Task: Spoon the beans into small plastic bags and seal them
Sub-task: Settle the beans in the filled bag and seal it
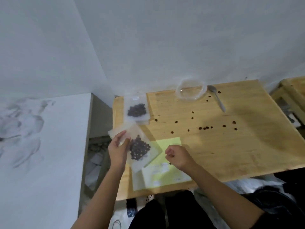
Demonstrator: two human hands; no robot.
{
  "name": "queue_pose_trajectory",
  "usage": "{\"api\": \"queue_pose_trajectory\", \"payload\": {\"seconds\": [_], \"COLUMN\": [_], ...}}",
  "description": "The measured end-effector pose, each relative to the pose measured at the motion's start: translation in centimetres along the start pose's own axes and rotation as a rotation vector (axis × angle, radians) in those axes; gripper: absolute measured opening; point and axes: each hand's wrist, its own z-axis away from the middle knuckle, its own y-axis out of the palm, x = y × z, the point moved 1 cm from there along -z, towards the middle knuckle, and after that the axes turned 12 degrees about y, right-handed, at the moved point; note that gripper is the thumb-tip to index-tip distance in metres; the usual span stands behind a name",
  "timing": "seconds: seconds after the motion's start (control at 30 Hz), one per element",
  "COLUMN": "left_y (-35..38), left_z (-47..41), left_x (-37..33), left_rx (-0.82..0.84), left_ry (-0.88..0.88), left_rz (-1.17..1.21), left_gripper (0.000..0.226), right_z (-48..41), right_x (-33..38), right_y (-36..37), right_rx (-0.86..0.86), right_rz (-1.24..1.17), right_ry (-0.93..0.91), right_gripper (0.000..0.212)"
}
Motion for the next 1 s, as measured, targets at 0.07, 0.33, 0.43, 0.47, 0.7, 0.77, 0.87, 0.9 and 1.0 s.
{"api": "queue_pose_trajectory", "payload": {"seconds": [0.07, 0.33, 0.43, 0.47, 0.7, 0.77, 0.87, 0.9, 1.0], "left_y": [-1.4, -2.4, -1.6, -1.4, 0.0, 0.2, 1.0, 1.5, 3.1], "left_z": [-0.2, -0.1, -0.1, 0.0, -0.2, -0.4, -0.9, -0.9, -0.8], "left_x": [0.1, 0.8, 1.2, 1.3, 0.5, -0.1, -1.2, -1.7, -3.4], "left_rx": [-0.064, -0.145, -0.119, -0.102, -0.003, 0.029, 0.104, 0.135, 0.243], "left_ry": [-0.003, -0.006, -0.023, -0.027, 0.012, 0.028, 0.062, 0.068, 0.081], "left_rz": [0.047, 0.055, 0.056, 0.065, 0.066, 0.054, 0.013, 0.017, 0.031], "left_gripper": [0.022, 0.023, 0.023, 0.023, 0.022, 0.023, 0.027, 0.030, 0.035], "right_z": [0.0, 0.7, 0.8, 0.9, 0.7, 0.8, 0.8, 0.9, 1.7], "right_x": [-0.2, -0.6, -0.7, -0.7, -0.6, 0.1, 2.2, 3.2, 6.7], "right_y": [0.8, 1.1, 1.5, 1.5, 0.6, -0.8, -3.8, -4.8, -7.5], "right_rx": [0.021, -0.117, -0.101, -0.102, -0.129, -0.192, -0.276, -0.287, -0.240], "right_rz": [0.166, 0.213, 0.194, 0.194, 0.117, -0.046, -0.226, -0.283, -0.457], "right_ry": [0.012, -0.023, -0.034, -0.038, -0.013, 0.027, 0.025, -0.013, -0.135], "right_gripper": [0.010, 0.022, 0.020, 0.018, 0.019, 0.025, 0.023, 0.021, 0.020]}}
